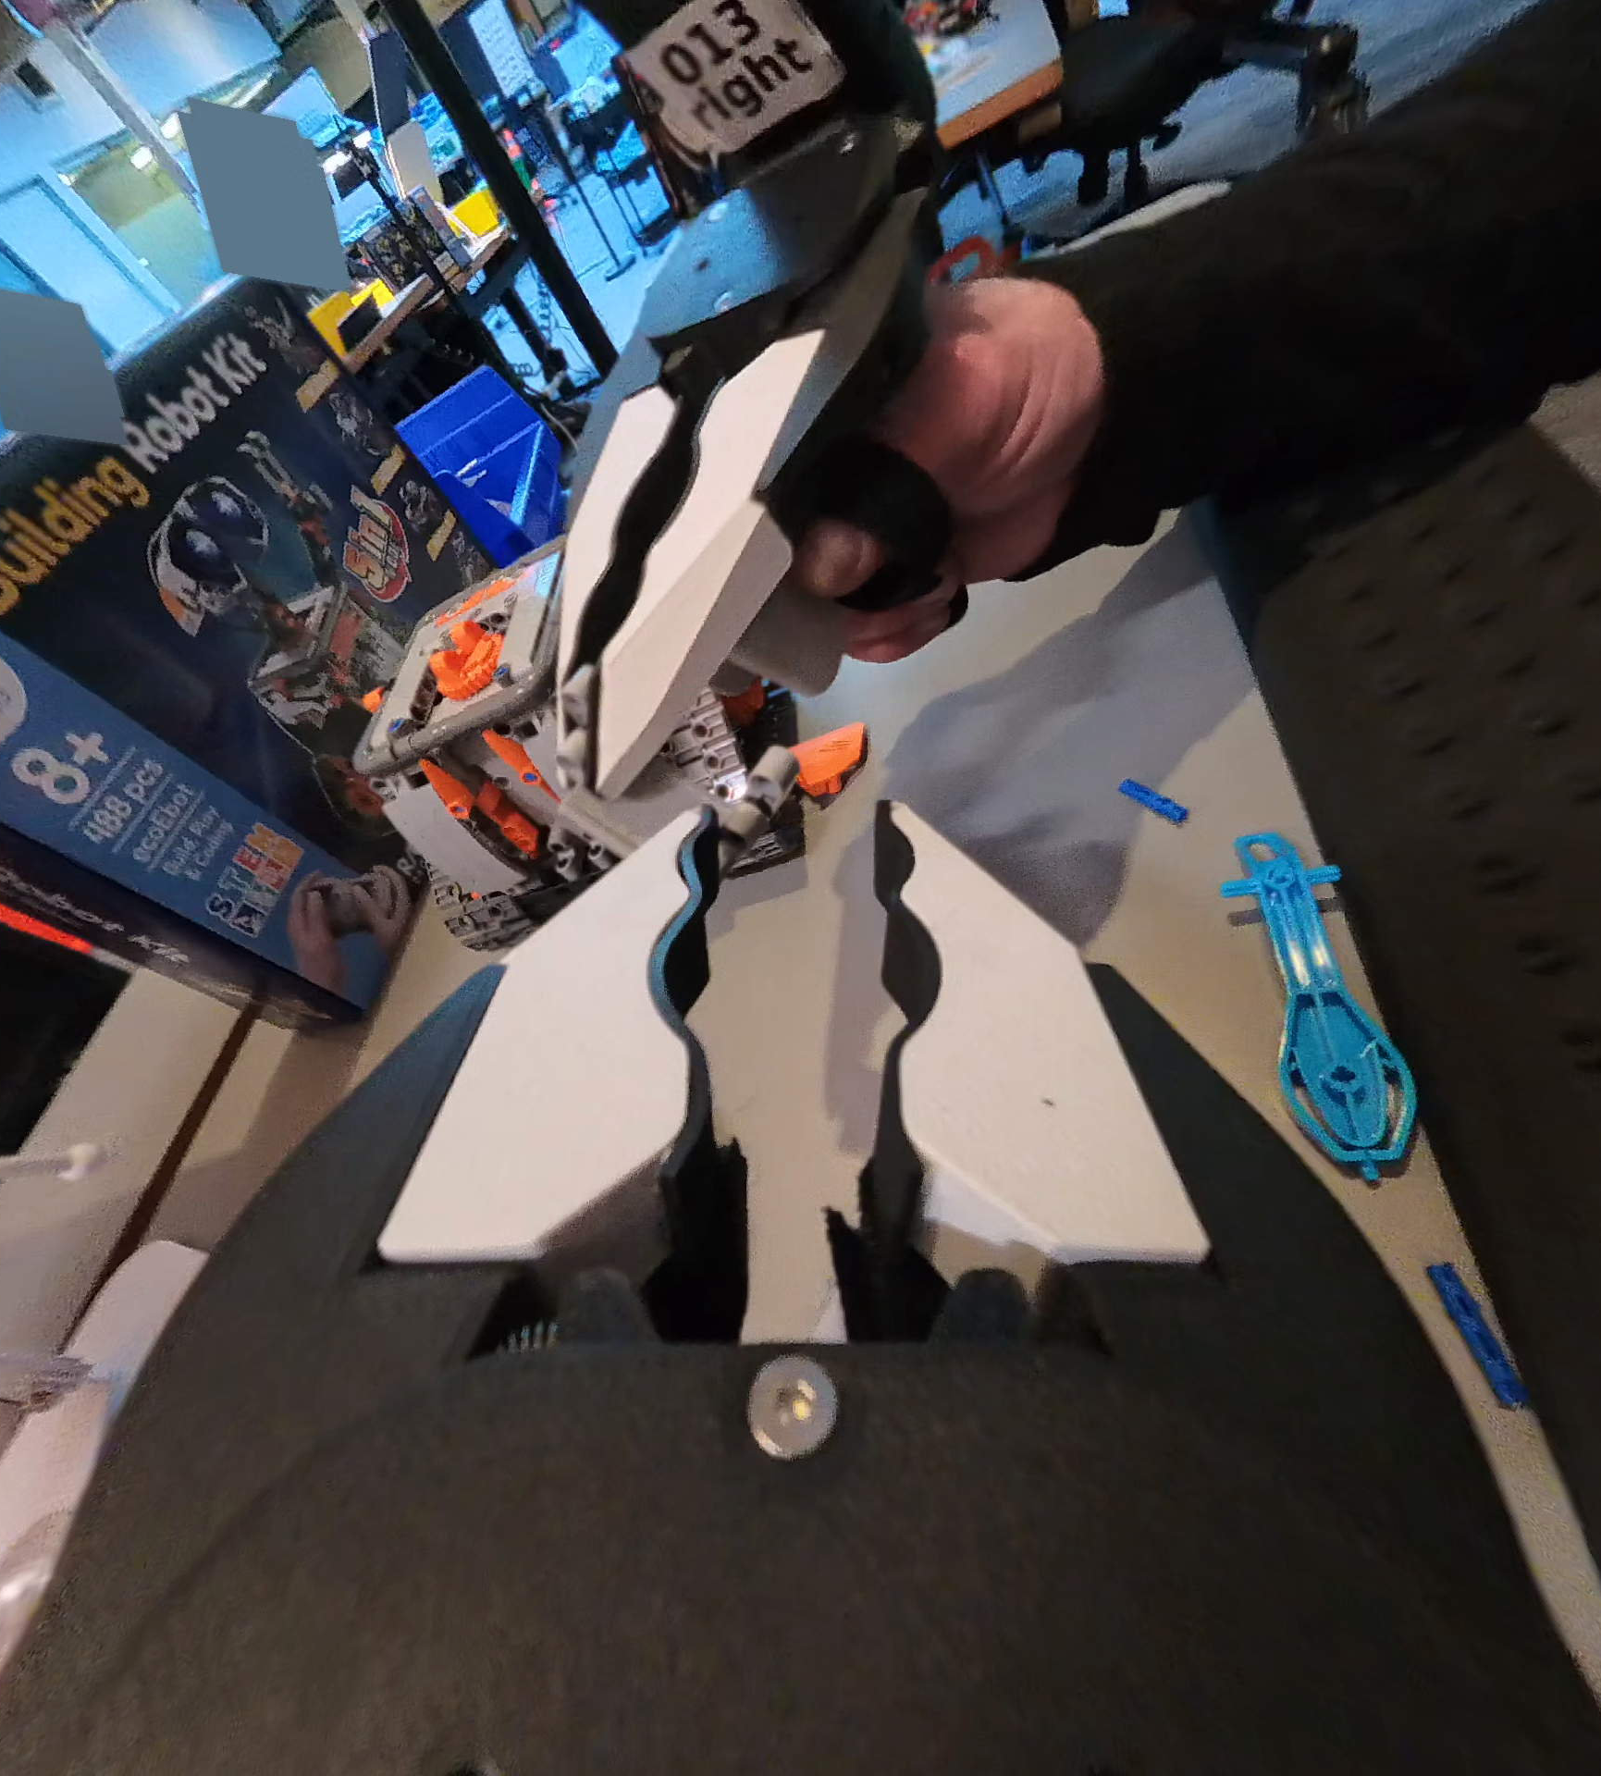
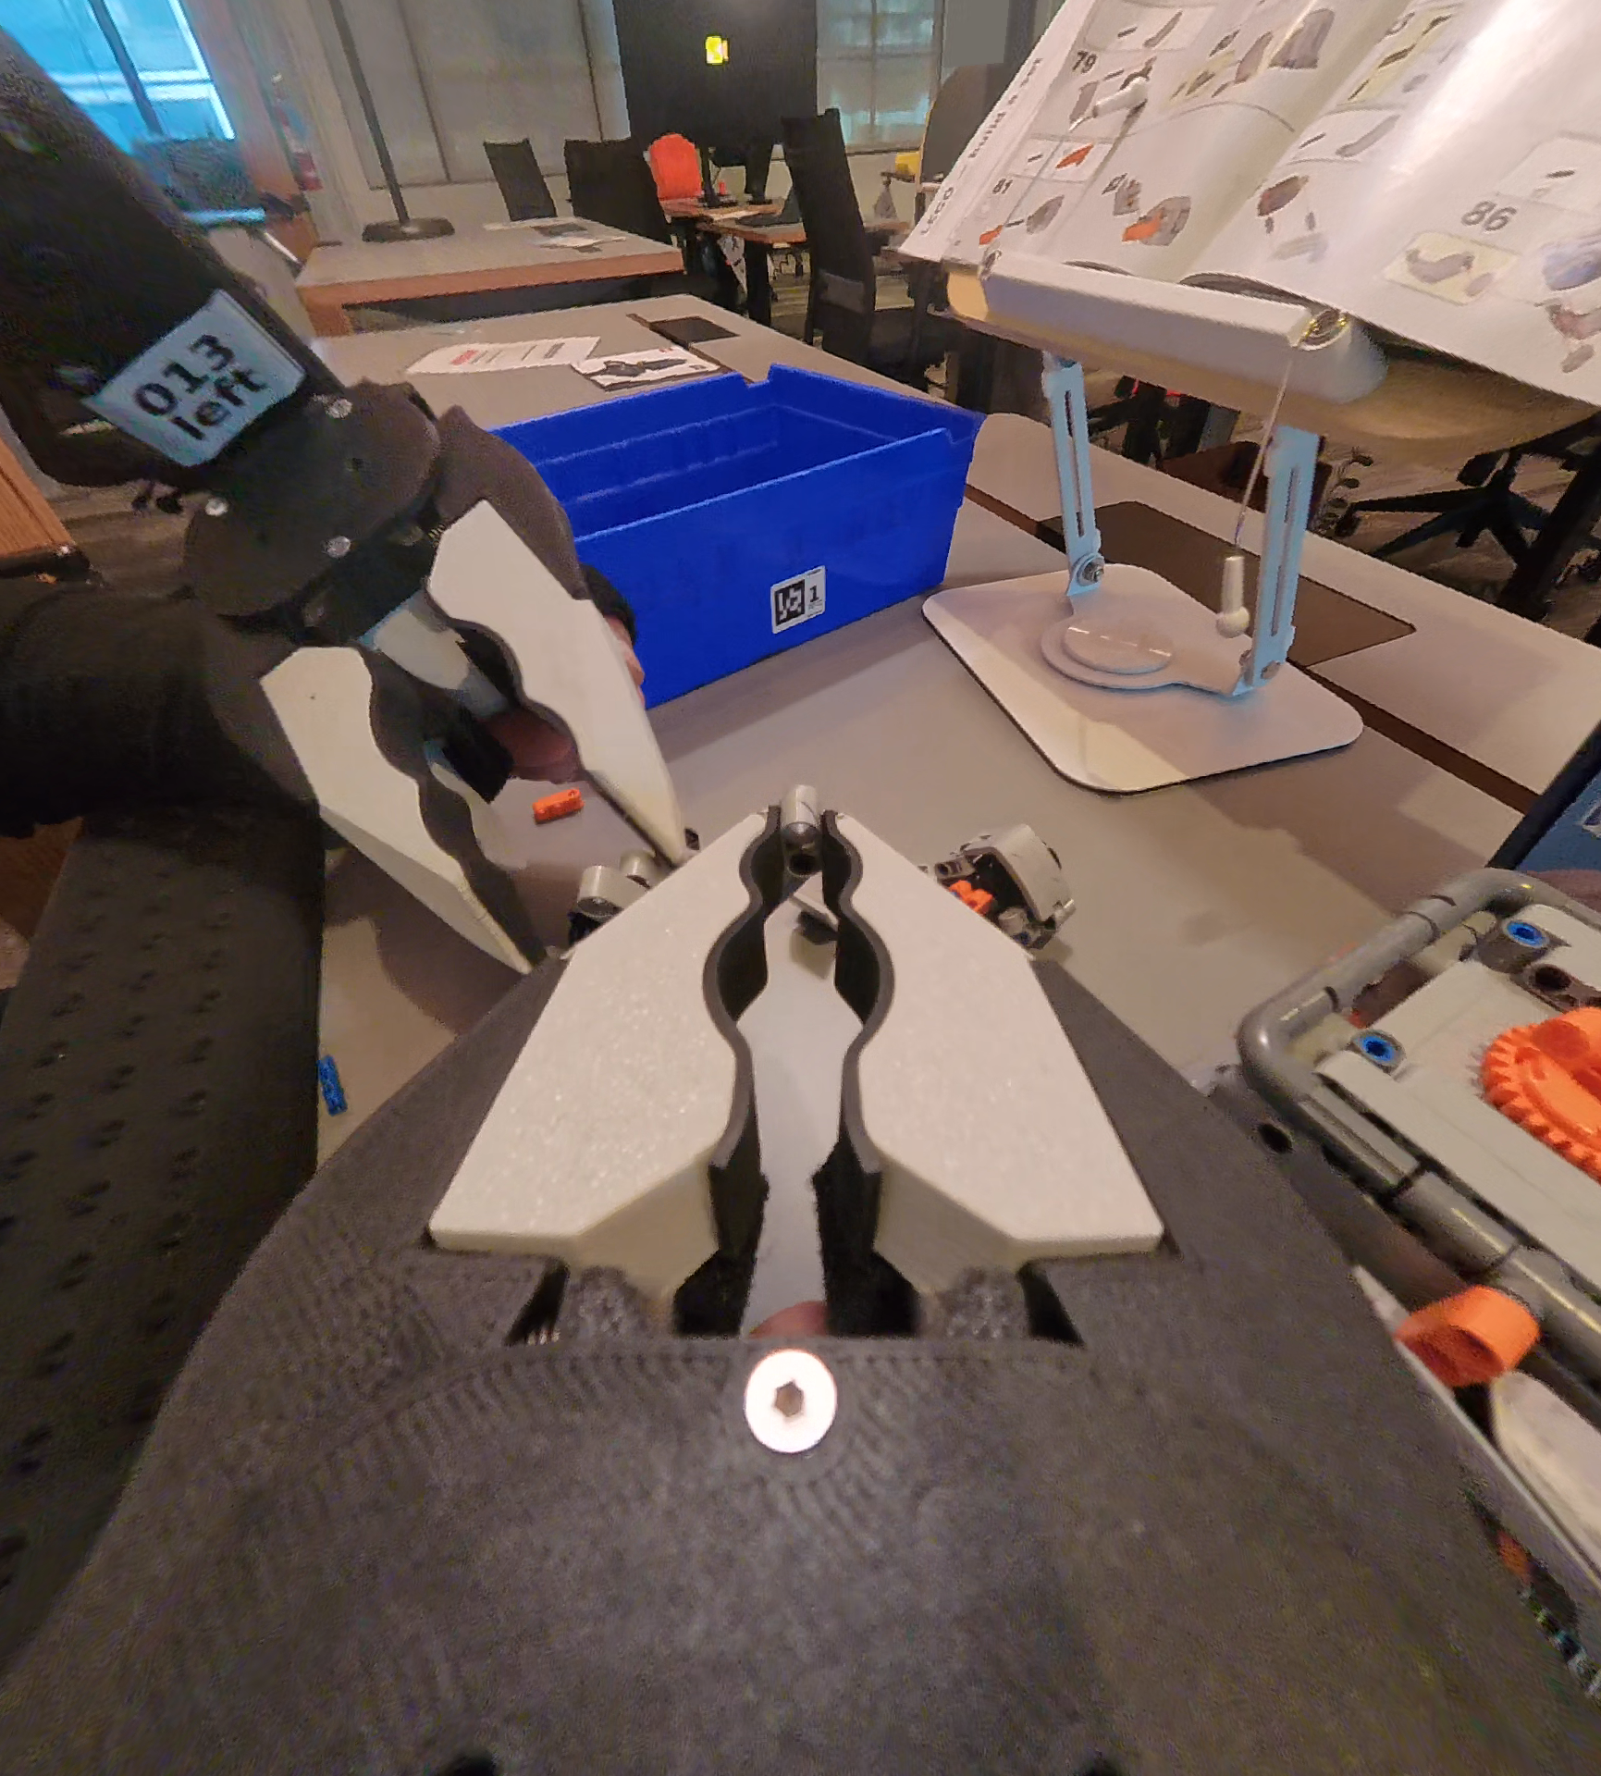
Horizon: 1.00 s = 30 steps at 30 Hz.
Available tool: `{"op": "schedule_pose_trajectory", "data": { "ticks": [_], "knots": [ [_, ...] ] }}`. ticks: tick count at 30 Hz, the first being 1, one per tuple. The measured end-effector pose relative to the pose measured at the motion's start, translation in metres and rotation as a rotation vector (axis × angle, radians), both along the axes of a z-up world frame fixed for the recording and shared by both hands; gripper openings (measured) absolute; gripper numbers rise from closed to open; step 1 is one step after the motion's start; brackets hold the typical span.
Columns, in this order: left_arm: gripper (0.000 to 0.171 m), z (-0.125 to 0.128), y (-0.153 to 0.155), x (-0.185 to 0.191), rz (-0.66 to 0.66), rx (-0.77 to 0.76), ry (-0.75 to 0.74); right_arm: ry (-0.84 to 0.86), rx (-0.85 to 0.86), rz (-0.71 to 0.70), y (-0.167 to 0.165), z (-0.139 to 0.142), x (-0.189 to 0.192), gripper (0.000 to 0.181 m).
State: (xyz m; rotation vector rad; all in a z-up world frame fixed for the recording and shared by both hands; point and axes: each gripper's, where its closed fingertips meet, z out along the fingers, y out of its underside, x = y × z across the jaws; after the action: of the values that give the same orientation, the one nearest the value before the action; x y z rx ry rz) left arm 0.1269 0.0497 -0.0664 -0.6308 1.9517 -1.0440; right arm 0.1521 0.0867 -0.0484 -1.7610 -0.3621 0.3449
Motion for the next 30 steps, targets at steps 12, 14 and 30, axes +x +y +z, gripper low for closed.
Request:
{"op": "schedule_pose_trajectory", "data": {
  "ticks": [12,14,30],
  "knots": [
    [0.005,-0.003,0.006,0.004,0.082,0.145,-0.042,0.002,0.032,0.043,-0.002,0.006,-0.006,0.018],
    [0.005,-0.001,0.006,0.003,0.076,0.124,-0.04,0.019,0.026,0.042,-0.003,0.006,-0.004,0.018],
    [0.005,-0.004,-0.011,-0.004,0.006,0.176,-0.052,-0.044,-0.008,0.118,-0.005,-0.005,-0.023,0.004]
  ]
}}
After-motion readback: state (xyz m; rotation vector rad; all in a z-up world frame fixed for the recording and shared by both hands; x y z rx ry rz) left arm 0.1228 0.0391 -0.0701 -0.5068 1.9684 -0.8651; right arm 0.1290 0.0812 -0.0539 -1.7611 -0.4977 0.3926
